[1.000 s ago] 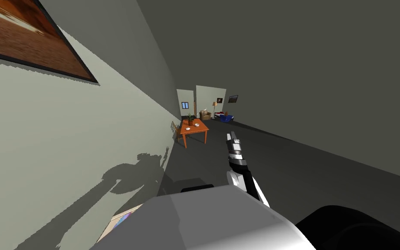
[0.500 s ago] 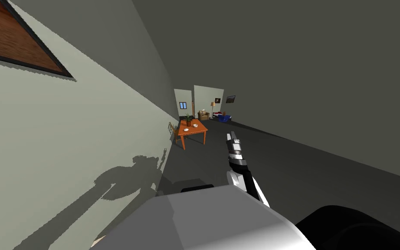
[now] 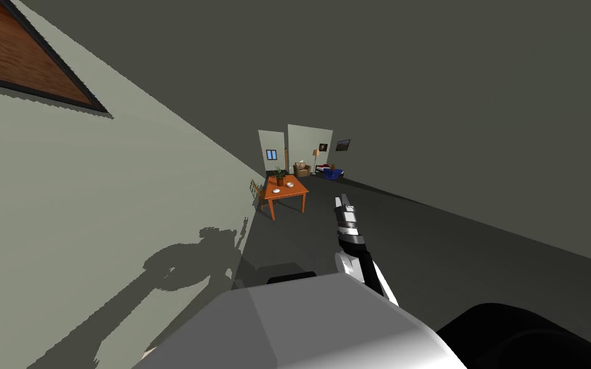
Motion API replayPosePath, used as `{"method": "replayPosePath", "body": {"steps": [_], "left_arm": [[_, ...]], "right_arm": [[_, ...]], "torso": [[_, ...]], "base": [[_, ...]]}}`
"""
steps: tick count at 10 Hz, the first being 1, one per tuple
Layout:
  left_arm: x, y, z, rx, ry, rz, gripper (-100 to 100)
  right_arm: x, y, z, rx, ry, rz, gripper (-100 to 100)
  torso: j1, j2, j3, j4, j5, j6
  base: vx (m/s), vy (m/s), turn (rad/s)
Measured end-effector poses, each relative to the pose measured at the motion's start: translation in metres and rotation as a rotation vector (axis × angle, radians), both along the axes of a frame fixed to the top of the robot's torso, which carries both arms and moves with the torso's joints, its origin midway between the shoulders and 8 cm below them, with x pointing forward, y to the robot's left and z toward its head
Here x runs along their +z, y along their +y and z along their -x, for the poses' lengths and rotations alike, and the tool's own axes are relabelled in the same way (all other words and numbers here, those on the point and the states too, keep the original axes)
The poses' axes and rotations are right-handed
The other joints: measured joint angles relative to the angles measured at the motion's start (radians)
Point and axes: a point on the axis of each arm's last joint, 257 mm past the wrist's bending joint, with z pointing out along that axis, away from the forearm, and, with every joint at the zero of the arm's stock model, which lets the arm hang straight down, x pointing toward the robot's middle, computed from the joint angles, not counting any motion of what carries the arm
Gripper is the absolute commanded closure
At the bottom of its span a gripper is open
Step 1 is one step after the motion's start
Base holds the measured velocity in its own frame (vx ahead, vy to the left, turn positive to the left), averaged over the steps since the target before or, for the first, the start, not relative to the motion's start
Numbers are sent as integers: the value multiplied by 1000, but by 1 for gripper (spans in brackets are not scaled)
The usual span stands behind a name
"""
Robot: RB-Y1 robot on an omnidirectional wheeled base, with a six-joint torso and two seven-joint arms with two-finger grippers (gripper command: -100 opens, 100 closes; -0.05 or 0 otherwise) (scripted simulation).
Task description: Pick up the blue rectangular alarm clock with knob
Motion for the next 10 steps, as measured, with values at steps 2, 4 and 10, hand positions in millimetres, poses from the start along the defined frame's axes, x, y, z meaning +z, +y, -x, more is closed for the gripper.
{"method": "replayPosePath", "body": {"steps": [2, 4, 10], "left_arm": [[-1, 0, 0, -2, 2, -1, 100], [-1, -2, -2, -1, -4, 2, 100], [14, 12, 8, 5, 4, -3, 0]], "right_arm": [[0, 0, 0, 0, 0, 0, 0], [0, 0, 0, 0, 0, 0, 0], [0, 0, 0, 0, 0, 0, 0]], "torso": [[-2, 0, 0, 0, 0, 0], [-1, 2, 1, 1, 0, 0], [0, 4, 2, 1, 1, 0]], "base": [[0, 0, 0], [0, 0, 0], [-2, -12, -29]]}}
